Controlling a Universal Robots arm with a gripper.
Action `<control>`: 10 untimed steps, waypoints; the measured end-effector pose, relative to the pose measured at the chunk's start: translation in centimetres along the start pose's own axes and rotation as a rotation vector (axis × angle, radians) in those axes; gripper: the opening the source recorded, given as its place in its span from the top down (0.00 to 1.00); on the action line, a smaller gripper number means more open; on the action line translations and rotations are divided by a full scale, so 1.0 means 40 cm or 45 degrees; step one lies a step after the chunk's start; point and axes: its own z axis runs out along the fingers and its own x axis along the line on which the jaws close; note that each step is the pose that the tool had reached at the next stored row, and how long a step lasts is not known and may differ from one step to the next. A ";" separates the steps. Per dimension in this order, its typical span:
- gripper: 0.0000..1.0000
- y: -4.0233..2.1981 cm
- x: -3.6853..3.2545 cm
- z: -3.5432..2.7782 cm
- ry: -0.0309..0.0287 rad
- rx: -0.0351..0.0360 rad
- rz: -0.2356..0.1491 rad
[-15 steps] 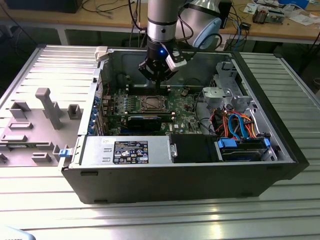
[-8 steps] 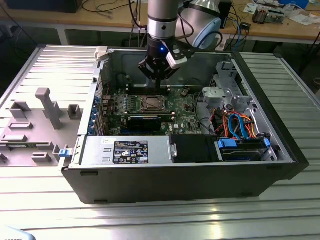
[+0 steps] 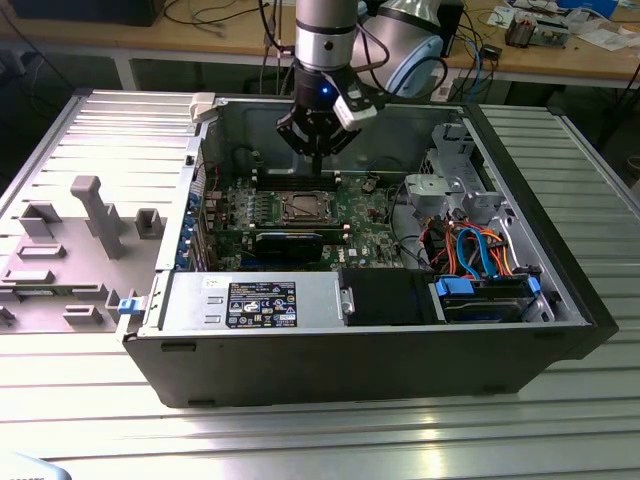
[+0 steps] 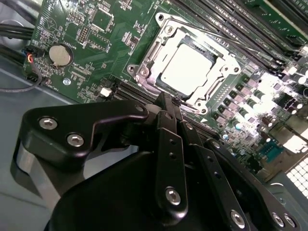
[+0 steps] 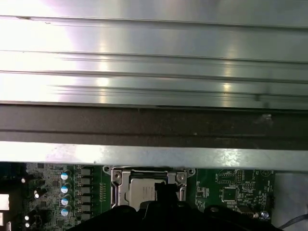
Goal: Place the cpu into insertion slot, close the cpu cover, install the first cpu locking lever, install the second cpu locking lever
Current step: 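Install the first cpu locking lever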
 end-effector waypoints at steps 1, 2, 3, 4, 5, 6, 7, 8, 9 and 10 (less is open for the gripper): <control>0.89 -0.004 0.000 -0.002 0.0000 0.0000 0.000; 0.89 -0.006 0.000 -0.003 0.0000 -0.0001 0.000; 0.89 -0.010 0.000 -0.004 0.0001 0.0000 0.000; 0.89 -0.015 0.001 -0.004 0.0000 0.0000 0.000; 0.89 -0.017 0.001 -0.005 0.0000 0.0000 0.000; 0.89 -0.020 0.001 -0.006 0.0001 0.0001 0.000; 0.89 -0.022 0.001 -0.008 0.0002 0.0002 0.000; 0.89 -0.023 0.001 -0.011 0.0003 0.0003 0.000; 0.89 -0.023 0.001 -0.015 0.0002 0.0002 0.000; 0.89 -0.024 0.001 -0.027 0.0001 0.0001 0.000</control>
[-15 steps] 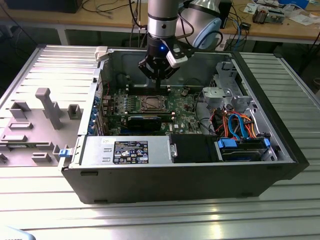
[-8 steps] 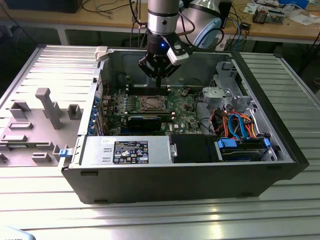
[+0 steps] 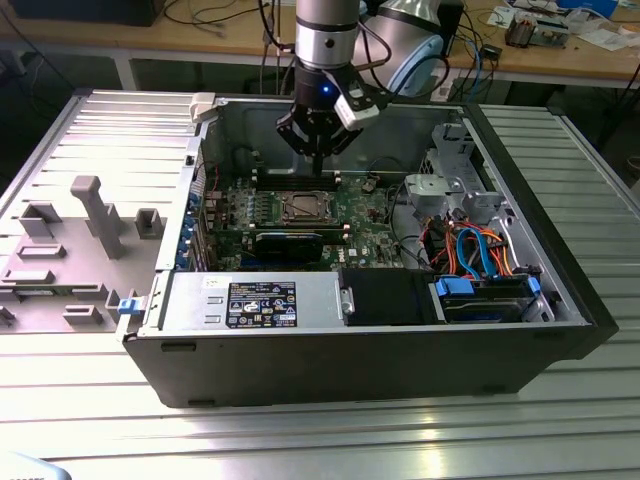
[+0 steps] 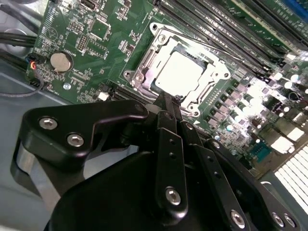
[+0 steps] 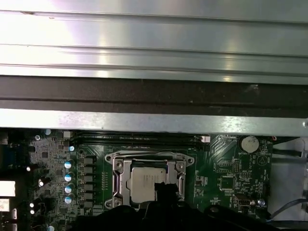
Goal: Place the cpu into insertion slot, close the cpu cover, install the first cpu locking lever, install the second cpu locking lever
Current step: 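Install the first cpu locking lever, then install the second cpu locking lever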
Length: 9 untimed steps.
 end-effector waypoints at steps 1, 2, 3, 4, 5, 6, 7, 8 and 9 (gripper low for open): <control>0.89 -0.001 0.000 -0.008 0.0000 -0.0001 0.000; 0.89 -0.001 0.000 -0.013 -0.0001 -0.0002 0.000; 0.89 -0.001 0.000 -0.014 0.0000 -0.0001 0.000; 0.89 -0.001 0.000 -0.014 -0.0001 -0.0001 0.000; 0.89 -0.001 0.000 -0.014 -0.0002 -0.0003 0.000; 0.89 -0.001 0.000 -0.014 0.0000 -0.0001 0.000; 0.89 -0.001 0.000 -0.015 0.0000 -0.0001 0.000; 0.89 -0.001 0.000 -0.015 0.0000 0.0000 0.000; 0.89 -0.001 0.000 -0.015 0.0001 0.0002 0.000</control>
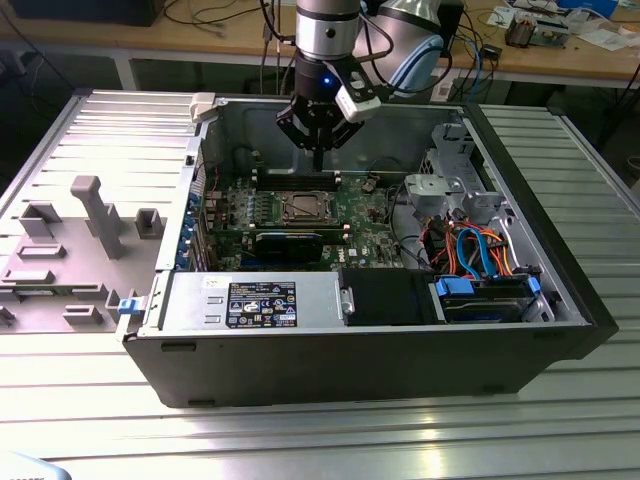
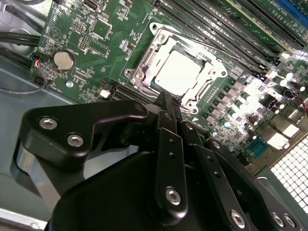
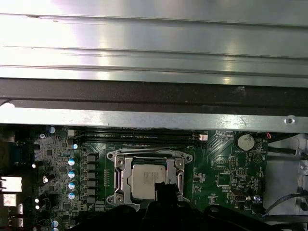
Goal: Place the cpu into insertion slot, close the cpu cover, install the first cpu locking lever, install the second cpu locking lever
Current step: 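Install the second cpu locking lever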
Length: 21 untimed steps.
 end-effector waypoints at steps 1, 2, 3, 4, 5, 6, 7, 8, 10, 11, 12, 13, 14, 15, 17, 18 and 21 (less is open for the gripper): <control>0.89 -0.001 0.000 0.000 -0.0001 -0.0001 0.000; 0.89 -0.002 0.000 0.000 -0.0001 -0.0001 0.000; 0.89 -0.003 0.000 0.000 -0.0001 -0.0001 0.000; 0.89 -0.005 0.000 0.000 -0.0002 -0.0002 0.000; 0.89 -0.006 0.000 0.001 -0.0001 -0.0001 0.000; 0.89 -0.008 0.000 0.001 -0.0002 -0.0002 0.000; 0.89 -0.009 0.000 0.001 -0.0001 -0.0002 0.000; 0.89 -0.011 0.000 0.001 -0.0002 -0.0003 0.000; 0.89 -0.012 0.000 0.001 -0.0002 -0.0004 0.000; 0.89 -0.013 0.001 0.001 -0.0002 -0.0003 0.000; 0.89 -0.013 0.000 0.001 -0.0002 -0.0002 0.000; 0.89 -0.014 0.001 0.001 -0.0002 -0.0003 0.000; 0.89 -0.014 0.001 0.001 -0.0001 -0.0003 0.000; 0.89 -0.015 0.001 0.001 -0.0002 -0.0002 -0.001; 0.89 -0.017 0.001 0.001 -0.0007 -0.0002 -0.008; 0.89 -0.017 0.001 0.001 -0.0007 -0.0002 -0.008; 0.89 -0.017 0.001 0.001 -0.0009 -0.0003 -0.010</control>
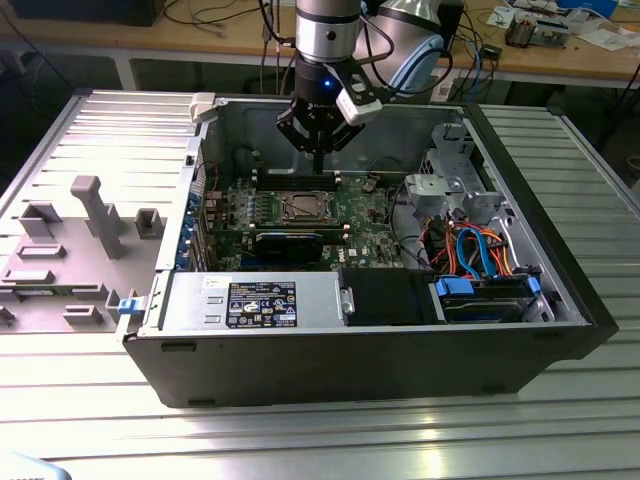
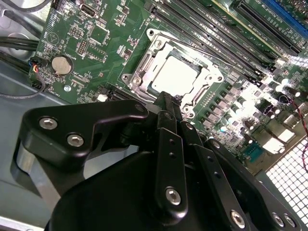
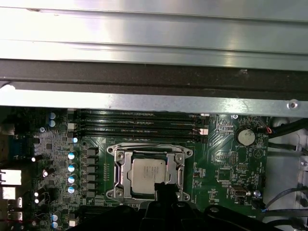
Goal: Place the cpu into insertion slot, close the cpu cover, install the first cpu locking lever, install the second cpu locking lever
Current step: 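Install the second cpu locking lever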
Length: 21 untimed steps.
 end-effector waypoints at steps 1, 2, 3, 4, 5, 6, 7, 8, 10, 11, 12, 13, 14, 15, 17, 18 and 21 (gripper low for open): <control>0.89 0.000 0.000 0.000 0.0000 0.0001 -0.001; 0.89 0.000 0.000 0.000 -0.0001 0.0000 -0.002; 0.89 0.000 0.000 0.000 -0.0002 -0.0001 -0.003; 0.89 0.000 0.000 0.000 -0.0003 -0.0001 -0.004; 0.89 -0.001 0.000 0.000 -0.0004 -0.0001 -0.005; 0.89 -0.002 0.000 0.000 -0.0004 0.0000 -0.005; 0.89 -0.003 0.000 0.000 -0.0004 0.0001 -0.006; 0.89 -0.003 0.000 0.000 -0.0005 0.0000 -0.006; 0.89 -0.006 0.000 0.000 -0.0004 0.0000 -0.007; 0.89 -0.007 0.000 0.000 -0.0004 0.0001 -0.007; 0.89 -0.009 0.000 0.001 -0.0005 0.0001 -0.007; 0.89 -0.010 0.000 0.001 -0.0005 0.0001 -0.007; 0.89 -0.012 0.001 0.001 -0.0006 0.0000 -0.007; 0.89 -0.014 0.001 0.001 -0.0006 -0.0001 -0.008; 0.89 -0.019 0.001 0.001 -0.0006 0.0001 -0.008; 0.89 -0.022 0.001 0.002 -0.0005 0.0001 -0.008; 0.89 -0.038 0.002 0.003 -0.0005 0.0001 -0.008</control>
